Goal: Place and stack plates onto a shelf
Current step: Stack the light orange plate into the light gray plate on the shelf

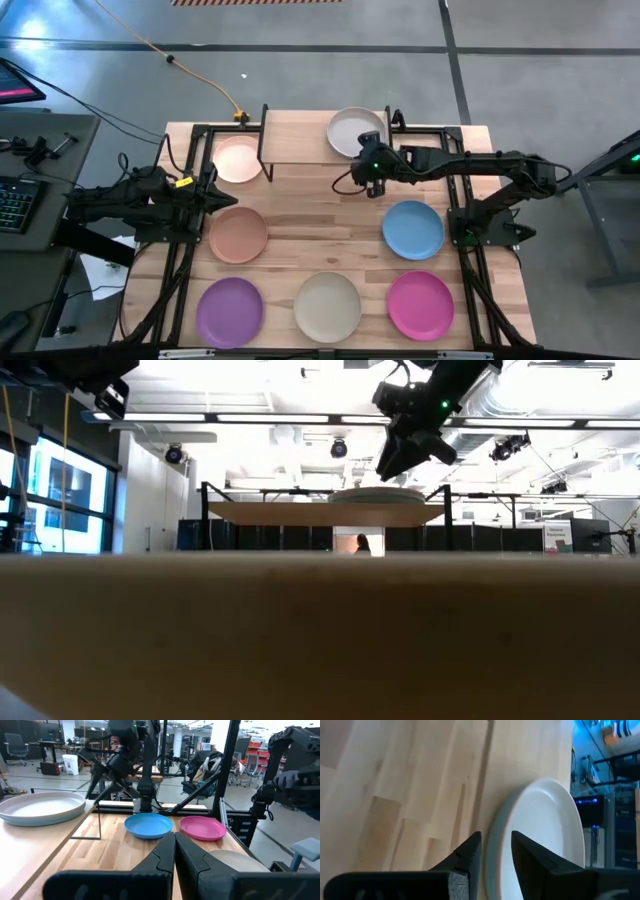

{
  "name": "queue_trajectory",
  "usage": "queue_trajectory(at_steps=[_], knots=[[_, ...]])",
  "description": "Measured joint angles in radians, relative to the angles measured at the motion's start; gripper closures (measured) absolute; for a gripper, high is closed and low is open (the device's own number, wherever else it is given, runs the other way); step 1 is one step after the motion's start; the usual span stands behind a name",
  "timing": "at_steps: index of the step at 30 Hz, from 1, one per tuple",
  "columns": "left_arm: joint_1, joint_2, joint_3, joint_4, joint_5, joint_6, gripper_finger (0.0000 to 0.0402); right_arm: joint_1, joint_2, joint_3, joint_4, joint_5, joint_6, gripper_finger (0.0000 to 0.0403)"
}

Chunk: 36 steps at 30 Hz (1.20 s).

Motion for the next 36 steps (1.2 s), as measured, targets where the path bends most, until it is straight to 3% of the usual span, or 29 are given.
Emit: queue_trajectory(at_steps=[6,11,18,28,36], knots=[[0.000,0.000,0.000,0.048,-0.078,-0.050,0.0401,0.064,0.000,0.000,0.002,0.084,0.000,0.0308],[0.000,0.000,0.000,0.055,-0.198,-0.090,0.0401,0.131,0.000,0.001,-0.002,0.183,0.000,0.0308],[0.000,0.000,0.000,0.053,-0.368,-0.147,0.0401,0.220,0.000,0.001,-0.014,0.234,0.041,0.0308],[0.000,0.000,0.000,0.051,-0.364,-0.131,0.0401,0.313,0.000,0.002,-0.055,0.287,0.108,0.0308],[0.000,0.016,0.000,0.115,-0.334,-0.016,0.0400,0.336,0.000,0.002,-0.055,0.288,0.155,0.0308]])
